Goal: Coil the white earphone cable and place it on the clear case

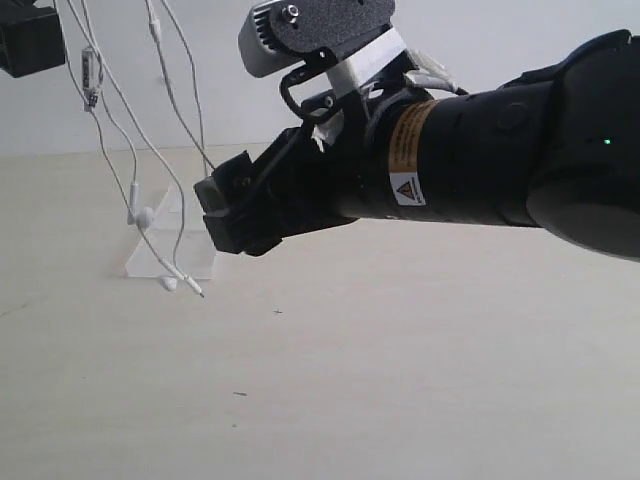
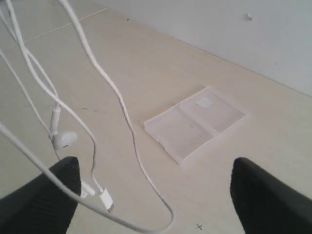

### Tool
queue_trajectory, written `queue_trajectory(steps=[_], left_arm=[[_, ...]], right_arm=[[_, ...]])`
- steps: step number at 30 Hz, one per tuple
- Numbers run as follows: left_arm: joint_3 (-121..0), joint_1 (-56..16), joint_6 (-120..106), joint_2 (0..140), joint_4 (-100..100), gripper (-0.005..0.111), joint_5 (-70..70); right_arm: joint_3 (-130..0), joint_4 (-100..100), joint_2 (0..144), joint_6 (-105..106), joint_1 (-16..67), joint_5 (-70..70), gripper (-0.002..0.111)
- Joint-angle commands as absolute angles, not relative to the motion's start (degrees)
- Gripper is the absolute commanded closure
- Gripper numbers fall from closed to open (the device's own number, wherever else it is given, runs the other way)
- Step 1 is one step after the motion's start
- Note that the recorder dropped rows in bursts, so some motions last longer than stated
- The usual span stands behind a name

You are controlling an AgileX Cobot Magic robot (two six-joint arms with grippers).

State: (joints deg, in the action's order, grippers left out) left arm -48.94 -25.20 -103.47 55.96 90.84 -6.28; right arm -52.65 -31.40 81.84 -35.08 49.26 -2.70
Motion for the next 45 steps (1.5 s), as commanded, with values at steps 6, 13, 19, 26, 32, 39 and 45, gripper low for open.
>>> queue_trajectory(steps=[6,13,19,26,32,39,45], left_arm=[[-48.7,-25.1,-103.1,56.0,90.4,0.107,-3.4],[-47.3,-25.1,-103.5,56.0,89.9,0.107,-1.8],[-47.3,-25.1,-103.5,56.0,87.4,0.107,-1.8],[-47.3,-25.1,-103.6,56.0,84.5,0.107,-1.8],[-47.3,-25.1,-104.0,56.0,83.0,0.107,-2.1],[-47.3,-25.1,-108.0,56.0,83.0,0.107,-2.2],[-47.3,-25.1,-109.5,56.0,83.0,0.107,-2.2]], right_arm=[[-53.0,-31.4,80.8,-35.0,49.3,0.6,0.028],[-53.0,-31.4,76.6,-35.1,49.3,0.7,0.028],[-53.0,-31.5,75.9,-33.6,49.3,-2.2,0.031],[-54.2,-31.6,73.0,-32.6,49.3,6.5,0.039],[-57.2,-33.1,72.9,-30.4,49.3,6.4,0.041],[-60.2,-33.5,73.1,-29.4,53.2,5.3,0.046],[-63.1,-33.5,74.4,-28.4,56.3,0.0,0.046]])
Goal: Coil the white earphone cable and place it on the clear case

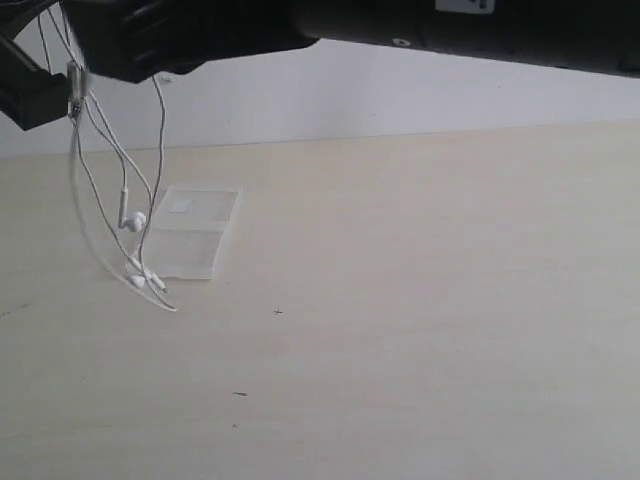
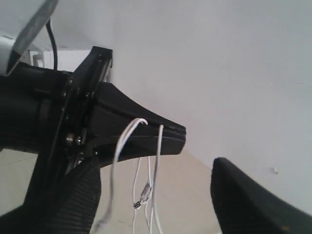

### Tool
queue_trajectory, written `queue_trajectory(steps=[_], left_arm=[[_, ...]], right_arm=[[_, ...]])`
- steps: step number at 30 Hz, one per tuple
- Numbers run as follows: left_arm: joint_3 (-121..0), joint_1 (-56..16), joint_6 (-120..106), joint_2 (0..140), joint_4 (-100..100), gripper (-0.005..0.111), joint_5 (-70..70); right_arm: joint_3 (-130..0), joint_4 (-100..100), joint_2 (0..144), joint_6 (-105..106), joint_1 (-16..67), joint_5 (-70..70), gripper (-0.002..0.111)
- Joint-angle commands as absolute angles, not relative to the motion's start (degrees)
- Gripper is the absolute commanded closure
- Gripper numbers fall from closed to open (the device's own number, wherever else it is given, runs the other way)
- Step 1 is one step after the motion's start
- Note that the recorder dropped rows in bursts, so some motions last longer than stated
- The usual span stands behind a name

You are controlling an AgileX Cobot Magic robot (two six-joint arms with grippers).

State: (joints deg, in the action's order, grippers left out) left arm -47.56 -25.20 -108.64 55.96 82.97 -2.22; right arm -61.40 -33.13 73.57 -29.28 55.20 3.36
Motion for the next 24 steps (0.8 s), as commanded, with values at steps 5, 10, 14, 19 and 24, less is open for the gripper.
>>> queue_trajectory(steps=[5,10,14,19,24], left_arm=[[-47.3,-25.1,-110.8,56.0,83.0,0.107,-2.7],[-47.3,-25.1,-110.8,56.0,83.0,0.107,-3.3],[-47.3,-25.1,-110.8,55.8,83.0,0.107,-4.2],[-47.3,-25.1,-110.8,55.5,83.2,0.107,-4.3],[-47.3,-25.1,-110.5,55.1,83.7,0.107,-4.3]], right_arm=[[-63.9,-33.3,74.7,-28.5,56.3,3.4,0.046],[-63.9,-30.9,76.7,-28.5,56.3,2.6,0.051],[-63.9,-31.0,78.2,-28.5,56.3,2.5,0.064],[-63.9,-31.0,79.2,-28.5,56.3,1.8,0.072],[-63.9,-31.0,80.0,-28.5,56.3,-1.3,0.072]])
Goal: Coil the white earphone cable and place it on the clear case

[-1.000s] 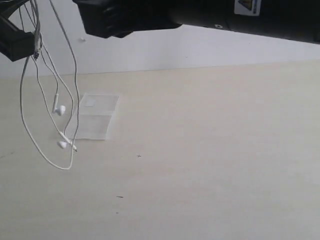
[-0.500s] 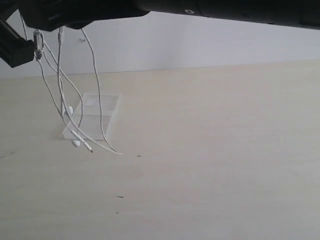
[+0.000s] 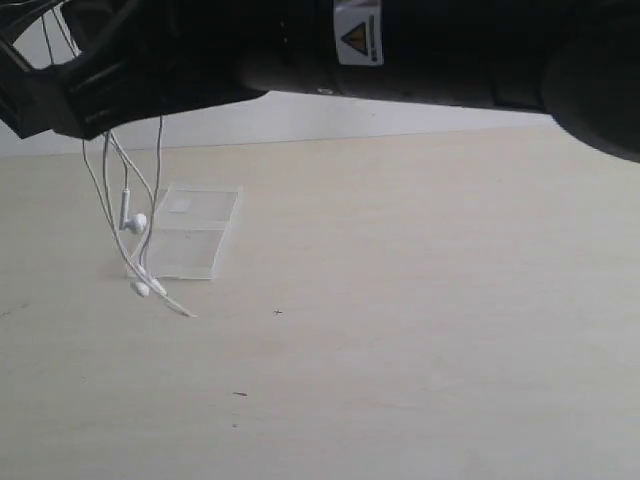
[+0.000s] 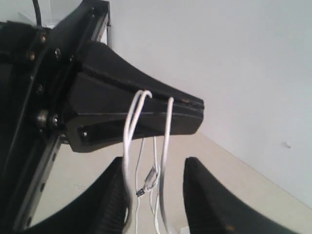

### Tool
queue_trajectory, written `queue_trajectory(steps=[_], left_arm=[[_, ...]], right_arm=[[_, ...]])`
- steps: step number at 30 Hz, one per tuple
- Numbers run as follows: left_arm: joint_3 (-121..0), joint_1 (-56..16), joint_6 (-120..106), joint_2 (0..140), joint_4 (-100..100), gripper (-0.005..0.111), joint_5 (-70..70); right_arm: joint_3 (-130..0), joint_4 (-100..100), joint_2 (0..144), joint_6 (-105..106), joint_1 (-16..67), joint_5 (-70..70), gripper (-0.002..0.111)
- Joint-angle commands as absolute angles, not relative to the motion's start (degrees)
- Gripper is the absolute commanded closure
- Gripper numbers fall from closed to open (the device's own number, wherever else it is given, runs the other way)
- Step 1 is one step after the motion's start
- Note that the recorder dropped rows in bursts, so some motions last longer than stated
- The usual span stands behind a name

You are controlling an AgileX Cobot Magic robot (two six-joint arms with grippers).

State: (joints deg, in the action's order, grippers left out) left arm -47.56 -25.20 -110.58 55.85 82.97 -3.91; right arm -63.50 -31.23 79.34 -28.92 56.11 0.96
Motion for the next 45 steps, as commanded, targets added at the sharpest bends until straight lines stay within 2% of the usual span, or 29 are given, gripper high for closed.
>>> queue_trajectory(steps=[1,10,13,14,16,22,45], left_arm=[[-47.3,-25.1,-110.5,55.0,84.3,0.107,-4.3],[-47.3,-25.1,-110.9,54.0,83.7,0.107,-4.1],[-47.3,-25.1,-111.7,53.7,81.0,0.107,-4.1],[-47.3,-25.1,-112.4,53.7,80.3,0.107,-4.1],[-47.3,-25.1,-113.5,53.7,78.6,0.107,-4.4],[-47.3,-25.1,-115.3,53.7,70.9,0.107,-4.4],[-47.3,-25.1,-115.4,53.5,47.8,0.107,-7.2]], right_arm=[[-63.9,-31.0,80.0,-28.5,56.3,-1.8,0.072],[-63.9,-31.0,80.1,-26.7,56.3,-5.0,0.070],[-63.9,-30.9,80.1,-26.7,56.3,-6.5,0.056],[-63.9,-30.9,80.1,-27.0,56.3,-7.1,0.048],[-63.8,-30.2,80.1,-27.0,56.3,-7.7,0.041],[-63.8,-27.0,80.1,-27.0,56.3,-10.4,0.044],[-63.8,-16.5,81.0,-19.5,58.7,-15.6,0.044]])
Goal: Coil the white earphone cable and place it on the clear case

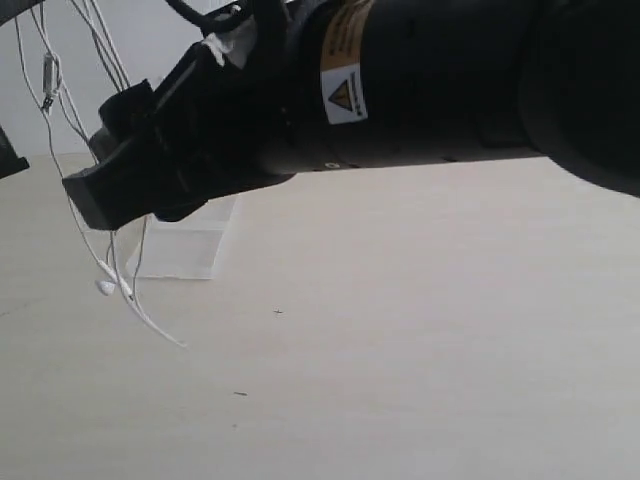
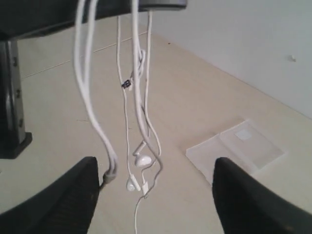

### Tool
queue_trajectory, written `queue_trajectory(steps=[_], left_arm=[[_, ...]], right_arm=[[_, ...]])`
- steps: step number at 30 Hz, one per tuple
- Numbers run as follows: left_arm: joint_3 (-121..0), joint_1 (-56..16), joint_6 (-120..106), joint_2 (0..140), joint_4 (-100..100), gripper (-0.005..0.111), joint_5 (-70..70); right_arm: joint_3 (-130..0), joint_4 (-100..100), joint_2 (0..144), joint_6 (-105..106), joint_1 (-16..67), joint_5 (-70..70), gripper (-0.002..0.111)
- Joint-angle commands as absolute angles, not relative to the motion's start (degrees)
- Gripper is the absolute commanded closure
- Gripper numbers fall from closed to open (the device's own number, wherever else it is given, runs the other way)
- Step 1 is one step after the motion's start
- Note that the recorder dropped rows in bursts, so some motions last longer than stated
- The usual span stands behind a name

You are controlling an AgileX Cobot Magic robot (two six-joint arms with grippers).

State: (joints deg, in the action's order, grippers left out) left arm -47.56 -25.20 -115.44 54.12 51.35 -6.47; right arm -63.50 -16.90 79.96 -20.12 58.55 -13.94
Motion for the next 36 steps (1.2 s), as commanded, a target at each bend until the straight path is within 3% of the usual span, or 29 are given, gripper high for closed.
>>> queue_trajectory(steps=[1,13,16,21,24,30,36], left_arm=[[-47.3,-25.1,-115.4,53.5,47.2,0.107,-7.2],[-47.3,-25.1,-117.2,53.4,46.6,0.107,-7.6],[-47.3,-25.1,-117.5,53.4,46.6,0.107,-7.6],[-47.3,-25.1,-118.2,53.4,46.6,0.107,-7.7],[-47.3,-25.1,-120.0,53.4,46.6,0.107,-7.4],[-47.3,-25.1,-120.0,53.4,45.2,0.107,-7.4],[-47.3,-25.1,-120.0,53.4,45.2,0.107,-7.1]], right_arm=[[-63.6,-16.5,81.3,-19.4,58.7,-16.1,0.044],[-52.1,-15.3,81.9,-18.2,58.7,-7.1,0.049],[-51.9,-14.9,81.7,-19.6,56.0,-11.4,0.052],[-51.7,-14.9,77.8,-25.7,51.8,-2.6,0.052],[-51.7,-20.3,77.3,-23.9,55.9,4.8,0.052],[-51.4,-21.5,77.3,-23.5,57.0,5.4,0.052],[-51.4,-21.5,77.6,-18.1,57.0,9.6,0.034]])
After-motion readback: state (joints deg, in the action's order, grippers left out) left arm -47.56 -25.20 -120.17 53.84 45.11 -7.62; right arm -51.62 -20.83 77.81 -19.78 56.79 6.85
